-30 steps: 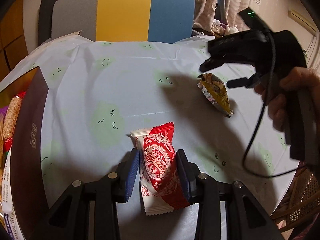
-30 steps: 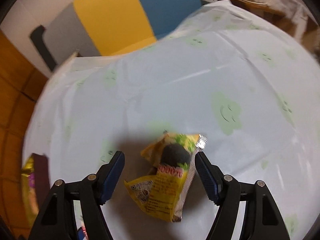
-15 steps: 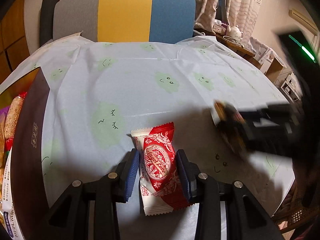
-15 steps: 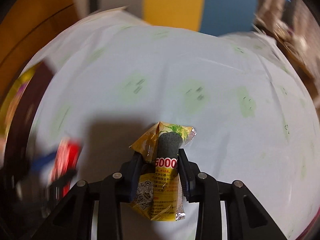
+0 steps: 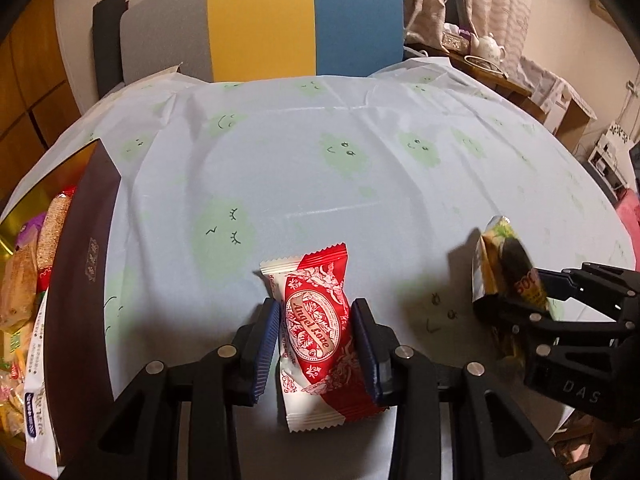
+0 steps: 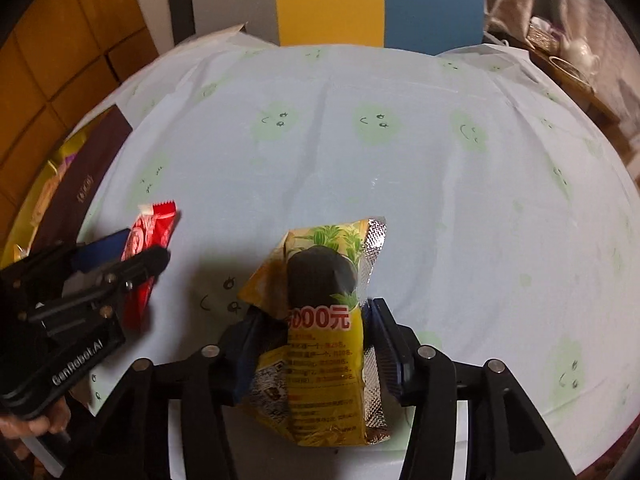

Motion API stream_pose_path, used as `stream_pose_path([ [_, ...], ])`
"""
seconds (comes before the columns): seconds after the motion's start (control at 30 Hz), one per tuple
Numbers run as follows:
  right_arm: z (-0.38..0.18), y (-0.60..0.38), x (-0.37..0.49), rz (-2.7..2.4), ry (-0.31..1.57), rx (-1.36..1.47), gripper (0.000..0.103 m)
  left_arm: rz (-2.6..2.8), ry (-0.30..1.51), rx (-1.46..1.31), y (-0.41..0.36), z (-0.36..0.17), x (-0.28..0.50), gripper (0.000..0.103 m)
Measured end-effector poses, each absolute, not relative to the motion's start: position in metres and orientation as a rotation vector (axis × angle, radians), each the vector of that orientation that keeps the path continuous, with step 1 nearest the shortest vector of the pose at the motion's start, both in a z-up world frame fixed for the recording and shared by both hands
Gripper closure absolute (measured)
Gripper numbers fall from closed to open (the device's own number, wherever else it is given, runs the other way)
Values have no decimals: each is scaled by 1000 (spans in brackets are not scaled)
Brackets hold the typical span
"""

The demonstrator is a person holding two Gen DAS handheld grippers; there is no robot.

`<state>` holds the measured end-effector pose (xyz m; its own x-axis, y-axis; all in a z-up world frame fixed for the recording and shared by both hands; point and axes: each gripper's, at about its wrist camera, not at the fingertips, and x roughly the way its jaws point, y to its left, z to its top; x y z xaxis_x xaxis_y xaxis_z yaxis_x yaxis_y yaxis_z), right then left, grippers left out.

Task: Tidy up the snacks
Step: 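Carry the wafer packet toward the gold tin with the left tool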

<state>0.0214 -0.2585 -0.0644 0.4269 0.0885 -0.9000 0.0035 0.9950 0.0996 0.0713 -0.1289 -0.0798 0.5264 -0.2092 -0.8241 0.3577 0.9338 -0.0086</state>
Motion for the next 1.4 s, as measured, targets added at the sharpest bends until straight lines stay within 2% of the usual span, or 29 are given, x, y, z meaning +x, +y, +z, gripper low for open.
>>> stream_pose_path([
  [0.03,-63,-258,20,54,1126,90,62,-340,959,169,-128,-80,70,66],
  [0.13,-61,-253,13,65,1119,51,64,-336,962,163,-127,-80,67,66],
  [0.6,-67,-226,5,39,1105,-43,65,-365,950,150,-120,-80,60,67],
  [1.0,-70,-236,-7,36,1051,4,65,-390,956,123,-117,-78,62,68],
  [1.4,-70,-232,-9,16,1033,2,64,-428,881,67,-103,-35,46,69],
])
